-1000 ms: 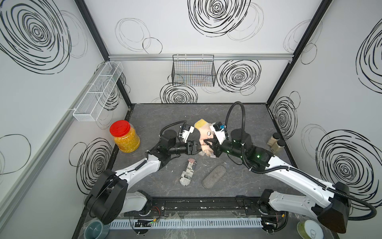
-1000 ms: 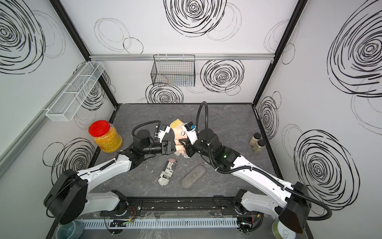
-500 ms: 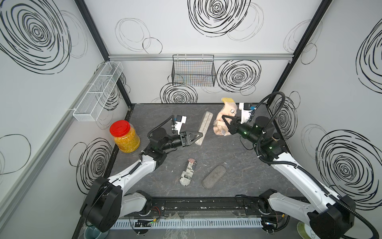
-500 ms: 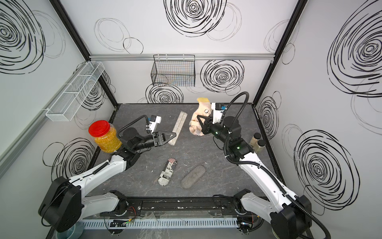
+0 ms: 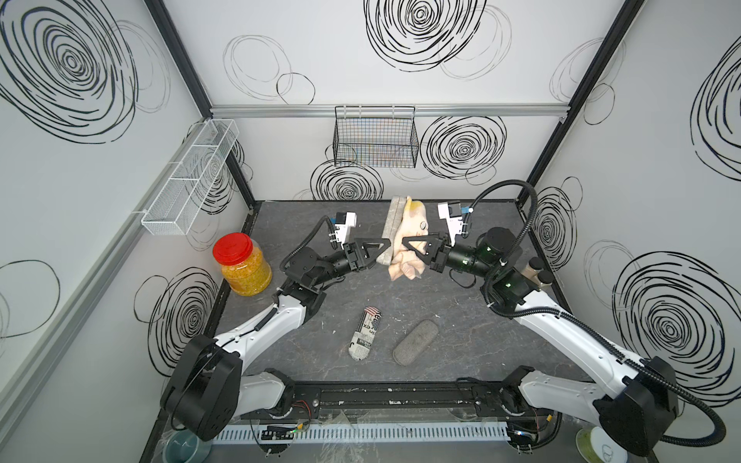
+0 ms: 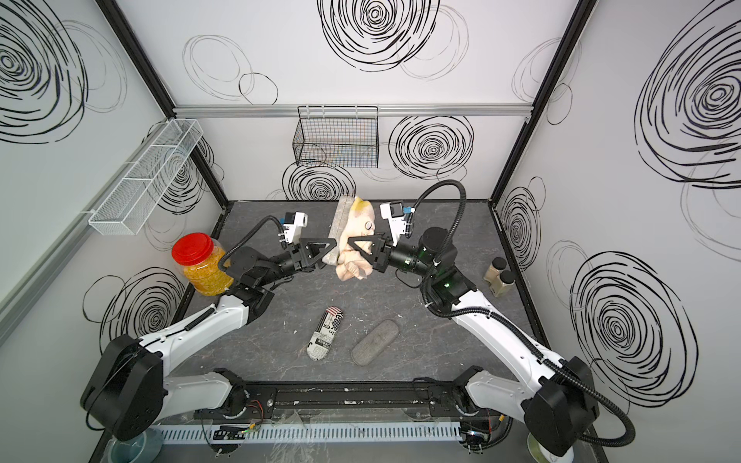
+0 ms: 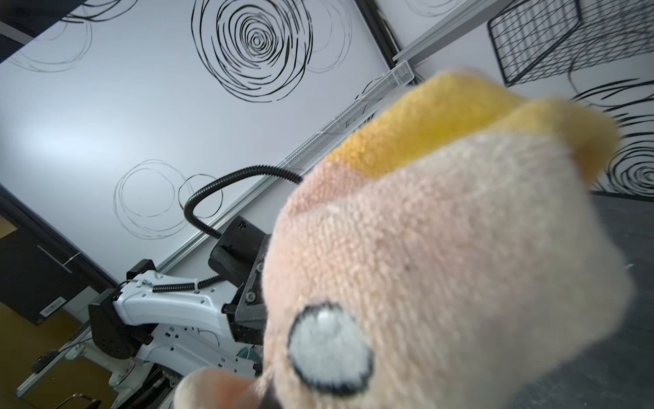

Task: Wipe the eyeglass case
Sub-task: Wipe the dirt from the eyeglass case.

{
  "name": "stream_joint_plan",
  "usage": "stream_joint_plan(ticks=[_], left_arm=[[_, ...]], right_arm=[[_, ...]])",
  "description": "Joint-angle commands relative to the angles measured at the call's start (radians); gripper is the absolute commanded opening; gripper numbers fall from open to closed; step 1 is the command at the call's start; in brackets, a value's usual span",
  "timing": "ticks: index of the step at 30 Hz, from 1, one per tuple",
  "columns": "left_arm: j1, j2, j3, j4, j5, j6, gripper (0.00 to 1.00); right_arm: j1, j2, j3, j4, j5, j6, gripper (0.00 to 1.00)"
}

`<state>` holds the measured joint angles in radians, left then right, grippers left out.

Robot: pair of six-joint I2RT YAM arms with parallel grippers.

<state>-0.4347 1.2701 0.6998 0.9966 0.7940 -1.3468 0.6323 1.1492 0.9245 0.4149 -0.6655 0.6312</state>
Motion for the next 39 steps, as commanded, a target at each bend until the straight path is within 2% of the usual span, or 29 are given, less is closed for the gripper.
stream_joint_plan(ticks=[1,6,11,14,18,24,28,31,36,39], left_arm=[[-0.001,-0.031,0.029,0.058,-0.001,0.028,0.57],[-0.041,-0.029,0.027,0.032,0.033,0.085,0.57],[-0.075,-0.029,0.030,0.013,0.042,0.107,0.57],[-0.075,-0.043,0.027,-0.019,0.032,0.135,0.57],[-0.074,-0.045,0.032,-0.021,0.019,0.153,0.57],[-0.068,-0.026,0.035,-0.011,0.025,0.165,0.57],[-0.068,-0.025,0.029,-0.029,0.027,0.181,0.57],[-0.073,-0.035,0.024,-0.039,0.031,0.192,0.57],[-0.086,-0.031,0.013,-0.080,0.024,0.231,0.57],[-0.091,-0.038,0.011,-0.086,0.030,0.245,0.56]], right_arm=[[0.018,-0.005,-0.006,-0.019,0.002,-0.045,0.11],[-0.065,0.008,0.023,0.004,0.114,-0.030,0.11],[-0.173,0.079,0.061,0.118,0.090,0.066,0.11],[-0.165,0.090,0.080,0.096,0.060,0.070,0.11],[-0.103,0.076,0.039,0.044,0.023,0.048,0.11],[0.007,-0.014,-0.087,0.046,0.123,0.018,0.11],[0.006,-0.058,-0.090,0.048,0.171,-0.008,0.11],[-0.025,-0.055,-0.022,-0.030,0.233,-0.045,0.11],[-0.132,-0.001,0.038,-0.010,0.194,0.009,0.11],[-0.145,0.024,0.047,-0.015,0.170,0.023,0.11]])
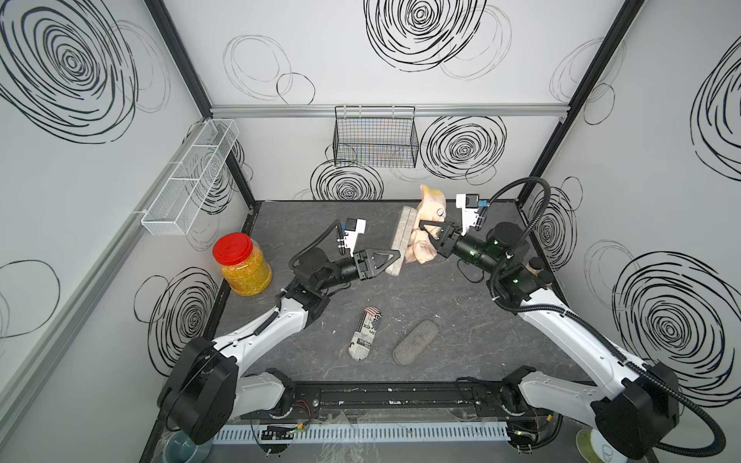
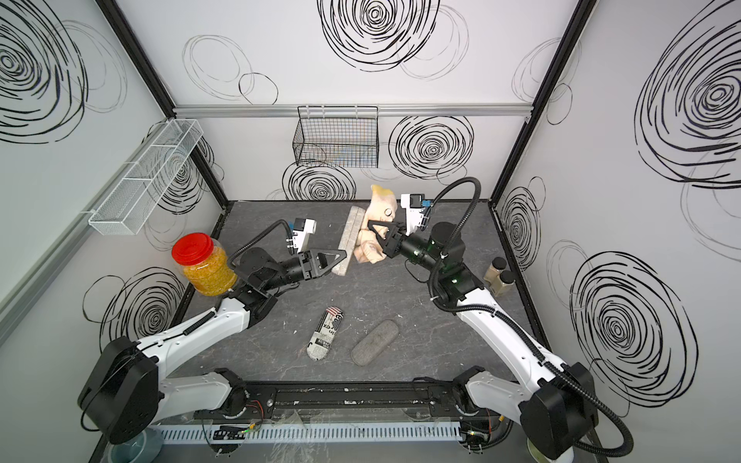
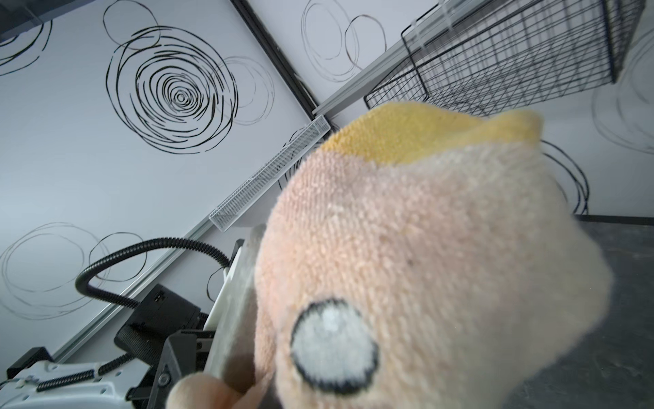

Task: Wipe the eyeglass case
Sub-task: Wipe the dirt from the eyeglass case.

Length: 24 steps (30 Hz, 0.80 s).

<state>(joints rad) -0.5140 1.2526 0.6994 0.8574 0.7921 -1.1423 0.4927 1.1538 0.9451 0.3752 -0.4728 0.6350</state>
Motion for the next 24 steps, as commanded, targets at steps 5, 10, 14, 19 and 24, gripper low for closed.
stream_joint_plan(ticks=[5,10,14,19,24], left_arm=[[-0.037,-0.050,0.042,-0.089,0.039,0.172,0.56],[-0.118,-0.062,0.135,-0.478,0.059,0.478,0.56],[-0.158,-0.067,0.203,-0.798,-0.043,0.711,0.56],[-0.245,-0.073,0.223,-0.994,-0.360,0.938,0.55],[-0.378,-0.075,0.198,-1.009,-0.660,1.042,0.55]], right_arm=[[0.019,0.019,-0.029,-0.054,0.000,-0.008,0.11],[-0.063,0.017,-0.099,-0.182,0.090,-0.020,0.10],[-0.188,-0.022,-0.100,-0.291,0.008,-0.098,0.10],[-0.272,-0.087,-0.028,-0.493,-0.025,-0.219,0.10],[-0.298,-0.135,0.015,-0.606,-0.102,-0.278,0.10]])
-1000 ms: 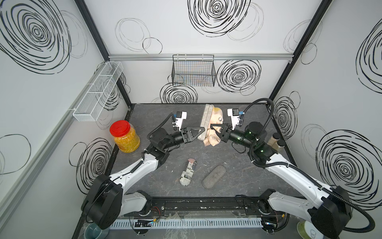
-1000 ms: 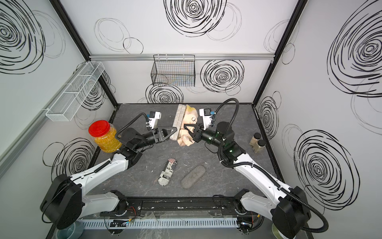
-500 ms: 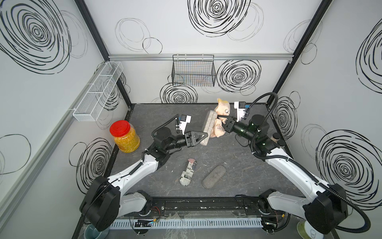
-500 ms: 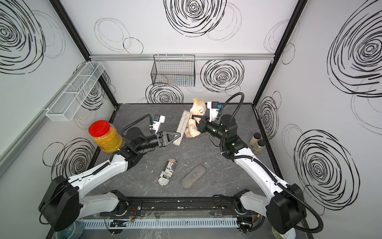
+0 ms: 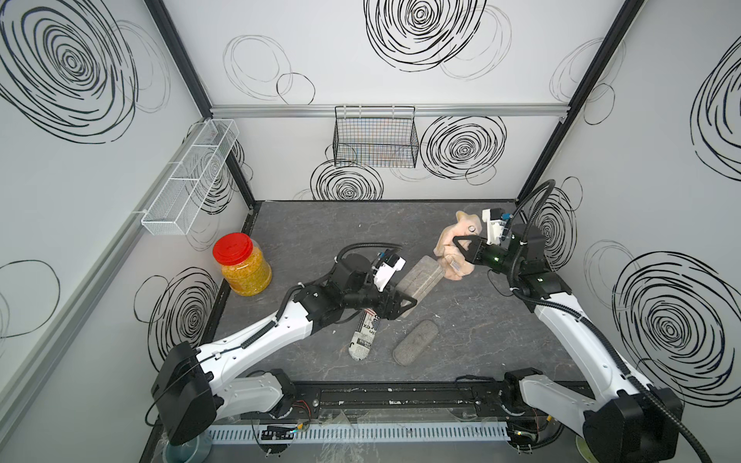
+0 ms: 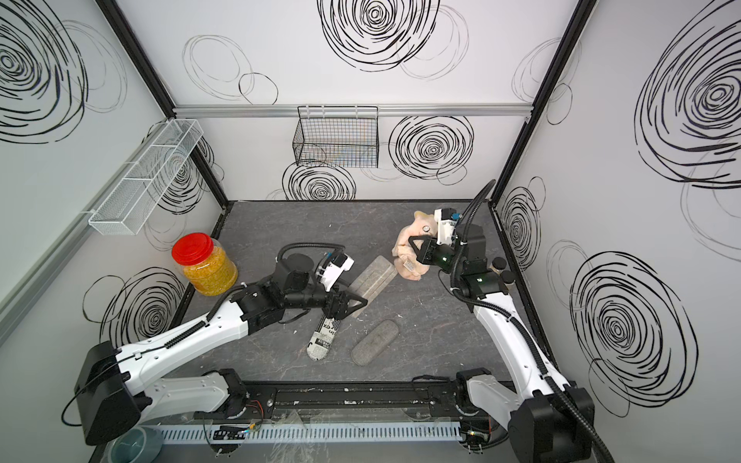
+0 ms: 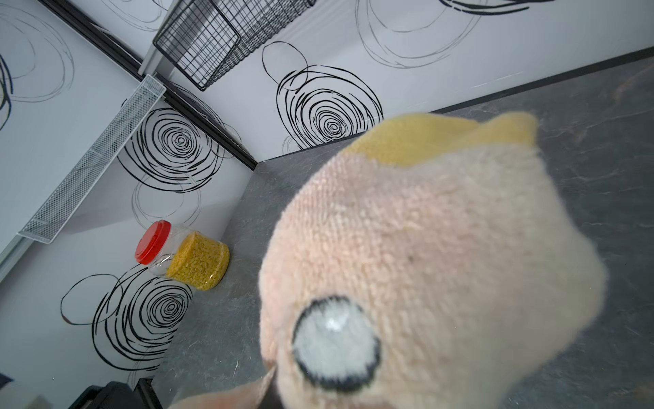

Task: Wipe the eyeglass case
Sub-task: Wipe the dirt from the eyeglass case.

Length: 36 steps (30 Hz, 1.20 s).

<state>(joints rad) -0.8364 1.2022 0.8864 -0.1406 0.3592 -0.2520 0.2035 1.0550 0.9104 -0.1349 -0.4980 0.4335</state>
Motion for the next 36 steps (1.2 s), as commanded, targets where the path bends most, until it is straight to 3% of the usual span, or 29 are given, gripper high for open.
stream_joint_plan(ticks=[1,5,11,15,25,29,36], left_arm=[[-0.080,-0.024,0.005,-0.001,-0.267,0.166,0.55],[-0.128,-0.009,0.001,0.008,-0.302,0.188,0.55],[-0.145,0.008,0.004,0.033,-0.305,0.186,0.55],[-0.151,-0.002,0.003,0.023,-0.390,0.193,0.56],[-0.162,-0.011,-0.026,0.030,-0.338,0.194,0.58],[-0.171,-0.007,-0.023,0.024,-0.355,0.182,0.58],[-0.123,-0.024,-0.043,0.060,-0.336,0.164,0.56]], right_arm=[[-0.011,-0.042,0.067,-0.131,-0.113,-0.103,0.10],[-0.011,-0.033,0.123,-0.298,-0.200,-0.183,0.11],[-0.002,-0.009,0.082,-0.283,-0.342,-0.182,0.11],[0.029,0.021,0.083,-0.330,-0.239,-0.191,0.12],[0.095,0.099,0.141,-0.113,-0.307,-0.100,0.10],[0.094,0.147,0.174,-0.112,-0.262,-0.074,0.09],[0.090,0.001,0.096,-0.237,-0.235,-0.142,0.10]])
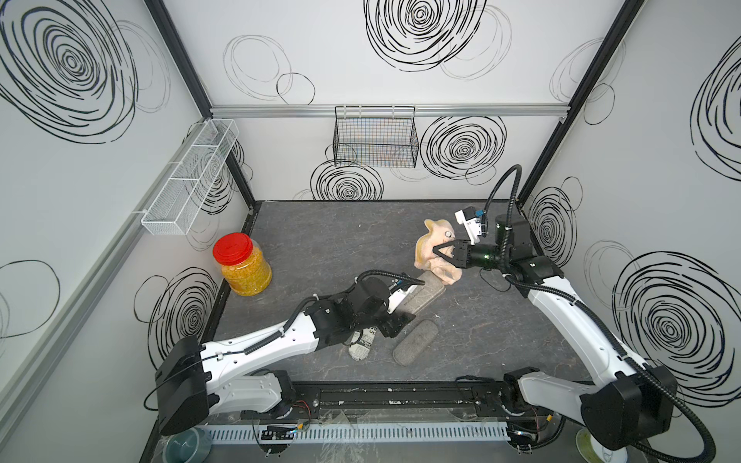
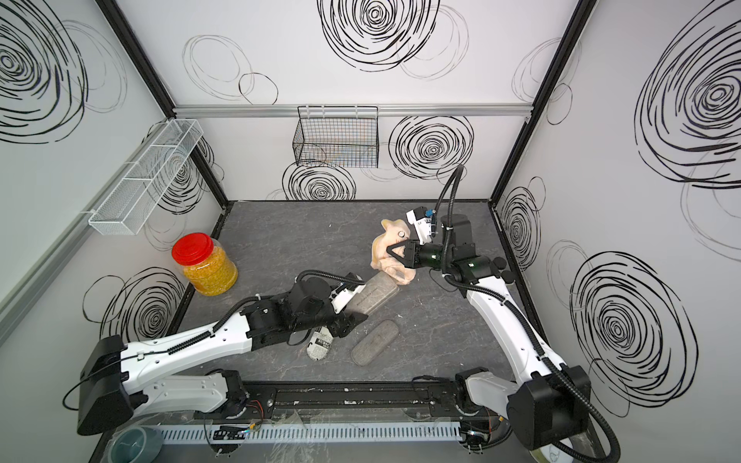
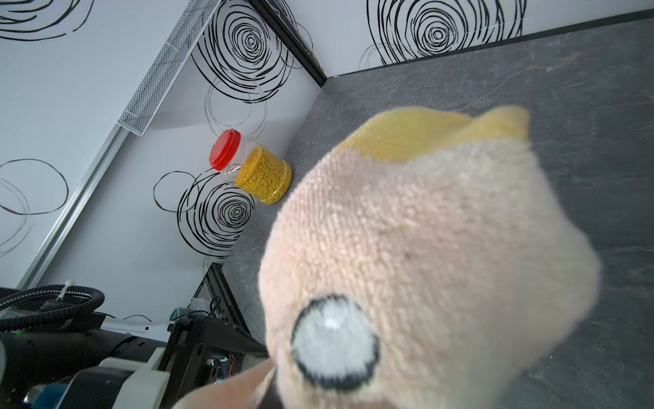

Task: Wipe the eyeglass case
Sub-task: Wipe the dirt from the eyeglass case.

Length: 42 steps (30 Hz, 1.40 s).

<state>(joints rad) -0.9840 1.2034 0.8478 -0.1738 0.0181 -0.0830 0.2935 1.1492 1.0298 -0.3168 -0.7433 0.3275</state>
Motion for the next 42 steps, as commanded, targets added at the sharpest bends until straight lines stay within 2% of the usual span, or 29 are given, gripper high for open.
stream_joint_plan(ticks=[1,7,13,17,22,26,30,37,42], left_arm=[[0.028,-0.024,-0.006,0.092,0.006,-0.002,0.56],[0.016,-0.012,0.008,0.073,0.005,0.015,0.56],[-0.022,-0.010,-0.010,0.091,-0.024,0.007,0.56],[-0.027,-0.007,-0.010,0.091,-0.038,0.000,0.57],[-0.015,-0.013,-0.027,0.134,-0.041,-0.012,0.56],[-0.008,0.003,-0.018,0.157,-0.033,-0.006,0.56],[-0.010,0.012,-0.008,0.164,-0.027,0.006,0.56],[-0.041,-0.009,0.016,0.139,-0.048,0.020,0.56],[-0.038,-0.006,0.005,0.210,-0.026,-0.017,0.56]], right_arm=[[-0.004,-0.118,-0.035,-0.076,0.015,-0.044,0.10],[-0.009,-0.153,-0.047,-0.094,-0.009,-0.042,0.11],[-0.006,-0.032,0.021,0.072,-0.010,0.030,0.10],[0.005,0.030,0.066,0.046,-0.008,0.039,0.09],[0.001,-0.085,-0.005,-0.024,0.034,-0.006,0.10],[0.000,-0.157,-0.047,-0.143,-0.009,-0.042,0.11],[0.000,-0.189,-0.065,-0.176,0.045,-0.051,0.11],[0.021,-0.021,0.042,-0.031,0.099,0.005,0.10],[0.086,0.038,0.073,-0.059,0.152,0.002,0.09]])
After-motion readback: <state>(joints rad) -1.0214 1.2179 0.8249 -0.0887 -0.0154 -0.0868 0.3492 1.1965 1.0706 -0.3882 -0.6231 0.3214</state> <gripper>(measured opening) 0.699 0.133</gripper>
